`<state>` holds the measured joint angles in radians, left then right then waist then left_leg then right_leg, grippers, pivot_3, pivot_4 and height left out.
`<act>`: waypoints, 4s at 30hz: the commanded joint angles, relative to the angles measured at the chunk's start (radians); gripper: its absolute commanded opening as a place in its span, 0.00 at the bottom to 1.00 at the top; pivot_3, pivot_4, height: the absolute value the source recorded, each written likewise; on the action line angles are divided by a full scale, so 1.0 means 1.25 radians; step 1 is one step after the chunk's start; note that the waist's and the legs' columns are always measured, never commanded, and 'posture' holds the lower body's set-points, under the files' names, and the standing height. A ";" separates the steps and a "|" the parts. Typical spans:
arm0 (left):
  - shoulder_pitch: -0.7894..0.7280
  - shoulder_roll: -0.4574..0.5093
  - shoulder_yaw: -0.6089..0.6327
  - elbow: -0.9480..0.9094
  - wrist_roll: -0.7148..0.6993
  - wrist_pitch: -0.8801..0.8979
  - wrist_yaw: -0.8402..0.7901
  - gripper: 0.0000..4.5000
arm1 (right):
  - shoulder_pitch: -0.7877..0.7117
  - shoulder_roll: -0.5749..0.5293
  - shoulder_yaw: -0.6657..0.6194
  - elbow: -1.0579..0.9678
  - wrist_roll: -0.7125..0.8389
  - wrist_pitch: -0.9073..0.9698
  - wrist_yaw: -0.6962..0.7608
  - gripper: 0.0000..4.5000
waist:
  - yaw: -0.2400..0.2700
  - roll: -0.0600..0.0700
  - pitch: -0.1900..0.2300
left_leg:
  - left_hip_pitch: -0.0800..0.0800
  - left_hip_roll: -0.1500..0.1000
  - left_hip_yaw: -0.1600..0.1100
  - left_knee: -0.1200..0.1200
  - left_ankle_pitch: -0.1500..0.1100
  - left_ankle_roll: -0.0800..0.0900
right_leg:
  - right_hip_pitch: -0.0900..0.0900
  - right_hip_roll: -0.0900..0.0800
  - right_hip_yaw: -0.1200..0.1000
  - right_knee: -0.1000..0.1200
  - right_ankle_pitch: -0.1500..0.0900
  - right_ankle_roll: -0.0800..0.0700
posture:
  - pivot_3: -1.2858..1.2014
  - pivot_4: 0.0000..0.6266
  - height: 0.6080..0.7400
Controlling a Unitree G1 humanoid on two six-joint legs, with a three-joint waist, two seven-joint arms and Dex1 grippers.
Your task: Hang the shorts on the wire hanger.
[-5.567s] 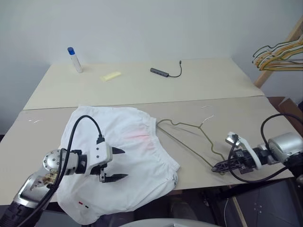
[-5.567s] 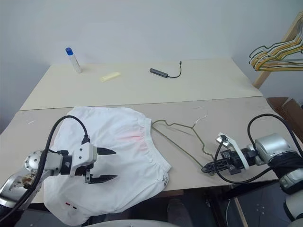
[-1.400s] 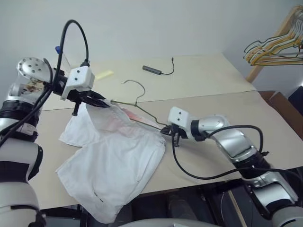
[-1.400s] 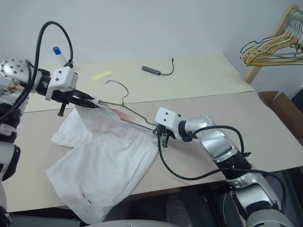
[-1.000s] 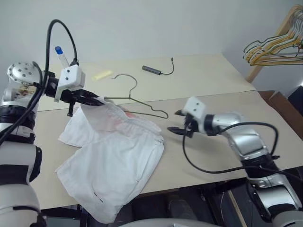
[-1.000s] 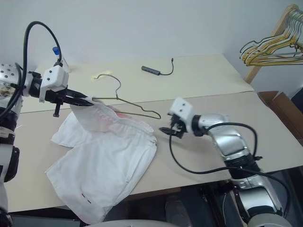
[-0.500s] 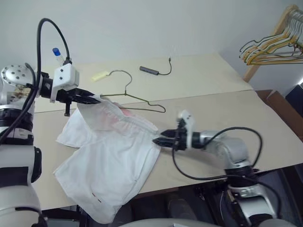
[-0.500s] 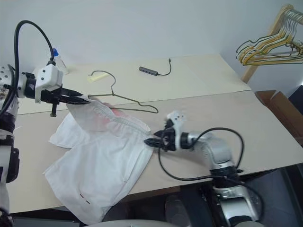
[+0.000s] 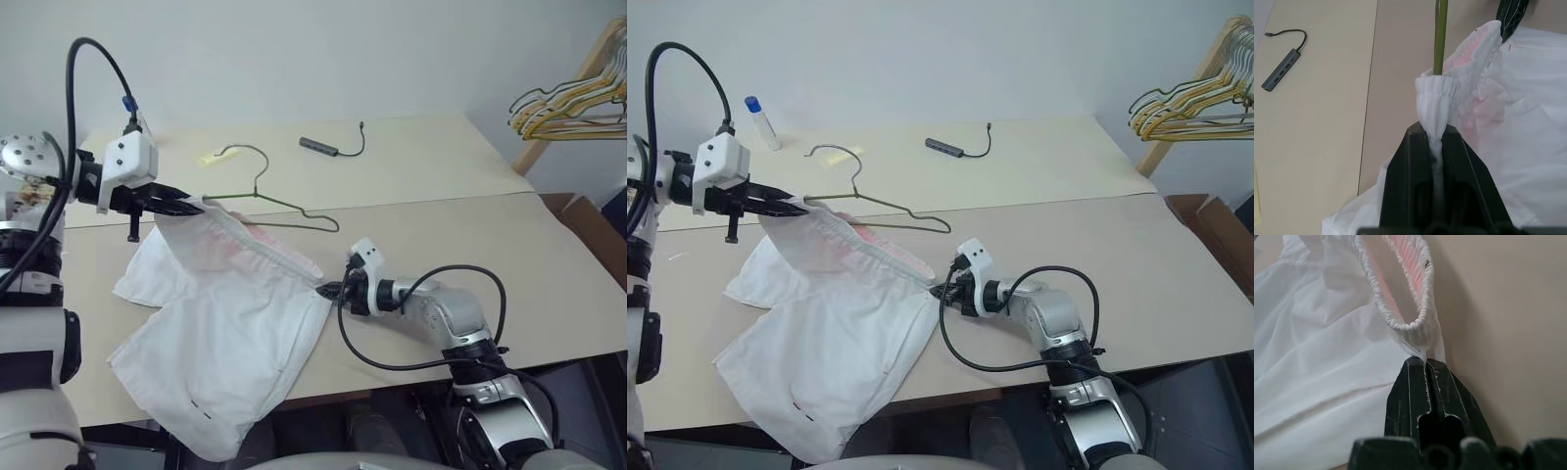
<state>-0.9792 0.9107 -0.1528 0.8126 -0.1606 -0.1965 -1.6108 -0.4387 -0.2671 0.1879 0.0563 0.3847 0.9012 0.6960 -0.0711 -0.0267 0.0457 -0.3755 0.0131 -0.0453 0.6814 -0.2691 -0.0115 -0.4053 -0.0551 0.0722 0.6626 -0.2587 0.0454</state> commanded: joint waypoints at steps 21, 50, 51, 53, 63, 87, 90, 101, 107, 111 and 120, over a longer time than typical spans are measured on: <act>0.029 0.070 -0.024 -0.067 -0.088 0.030 0.000 0.00 | -0.123 -0.159 -0.170 0.086 0.056 -0.041 0.060 0.00 | -0.002 0.000 0.000 | 0.000 0.000 -0.001 0.000 0.000 0.000 | 0.001 0.000 -0.001 0.000 0.000 -0.001 | 0.51 0.00 1.00; 0.013 -0.038 0.064 -0.092 -0.037 0.016 0.034 0.00 | -0.269 -0.206 0.031 -0.232 -0.110 -0.111 -0.012 0.00 | -0.002 0.000 0.000 | -0.002 -0.001 -0.001 0.001 0.000 0.000 | 0.000 -0.001 -0.002 -0.001 0.000 -0.001 | 0.50 0.00 1.00; 0.014 -0.038 0.066 -0.094 -0.038 0.018 0.031 0.00 | -0.264 -0.210 0.032 -0.232 -0.118 -0.122 -0.009 0.00 | -0.002 0.000 0.000 | -0.002 -0.001 -0.001 0.001 0.000 0.000 | 0.000 -0.001 -0.002 0.000 0.000 -0.001 | 0.50 0.00 1.00; 0.017 -0.036 0.062 -0.098 -0.031 0.013 0.025 0.00 | -0.258 -0.212 0.028 -0.235 -0.125 -0.121 -0.009 0.00 | -0.002 0.000 0.000 | -0.001 -0.001 -0.001 0.001 0.000 0.000 | 0.000 -0.001 -0.002 0.000 0.000 -0.001 | 0.50 0.00 1.00; 0.036 -0.039 0.066 -0.106 -0.017 0.009 0.045 0.00 | -0.208 -0.254 0.024 -0.270 -0.120 -0.191 0.067 0.34 | -0.004 0.000 0.000 | -0.001 0.000 -0.001 0.001 0.000 0.000 | 0.000 -0.001 -0.002 0.000 0.000 -0.001 | 0.50 0.00 1.00; 0.045 -0.055 0.074 -0.139 -0.030 0.023 0.012 0.00 | -0.244 -0.202 0.048 -0.160 -0.103 -0.220 0.146 0.72 | -0.007 0.000 0.000 | -0.001 0.000 -0.001 0.001 0.000 0.000 | 0.000 -0.001 -0.002 0.000 0.000 -0.001 | 0.49 0.00 1.00; 0.046 -0.058 0.077 -0.144 -0.036 0.026 0.003 0.00 | -0.255 -0.174 0.051 -0.131 -0.089 -0.197 0.153 0.72 | -0.014 0.000 0.000 | -0.001 0.000 -0.001 0.001 0.000 0.000 | 0.000 -0.001 -0.002 0.000 0.000 -0.001 | 0.49 0.00 1.00; 0.044 -0.066 0.088 -0.149 -0.063 0.031 0.008 0.00 | -0.244 -0.157 0.049 -0.123 -0.091 -0.178 0.164 0.31 | -0.031 0.000 0.000 | -0.001 0.000 -0.002 0.001 0.000 0.000 | 0.000 -0.001 -0.002 0.000 0.000 -0.001 | 0.49 0.00 1.00; 0.053 -0.090 0.117 -0.145 -0.079 0.040 0.025 0.21 | -0.216 -0.166 0.036 -0.169 -0.095 -0.165 0.142 0.02 | -0.041 0.000 0.000 | -0.001 0.000 -0.003 0.001 0.000 0.000 | 0.000 -0.001 -0.002 0.000 0.000 -0.001 | 0.48 0.00 1.00; 0.061 -0.104 0.158 -0.163 -0.110 0.069 0.062 0.50 | -0.186 -0.167 0.016 -0.211 -0.081 -0.134 0.121 0.02 | -0.047 0.000 0.000 | -0.001 -0.001 -0.003 0.001 0.000 0.000 | 0.000 -0.002 -0.002 0.000 0.000 -0.001 | 0.47 0.00 1.00; 0.103 -0.082 0.251 -0.202 -0.204 0.149 0.063 1.00 | -0.116 -0.171 -0.028 -0.299 -0.038 -0.067 0.073 0.02 | -0.083 0.000 0.000 | -0.001 -0.001 -0.006 0.000 0.000 0.000 | 0.001 -0.002 -0.002 0.000 0.000 -0.001 | 0.45 0.00 1.00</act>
<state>-0.8390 0.7884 0.1295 0.5935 -0.3885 -0.0250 -1.5335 -0.5698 -0.4750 0.1985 -0.2688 0.3107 0.8088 0.7984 -0.1754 -0.0263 0.0457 -0.3767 0.0123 -0.0538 0.6820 -0.2687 -0.0119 -0.4046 -0.0581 0.0693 0.6627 -0.2587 0.0443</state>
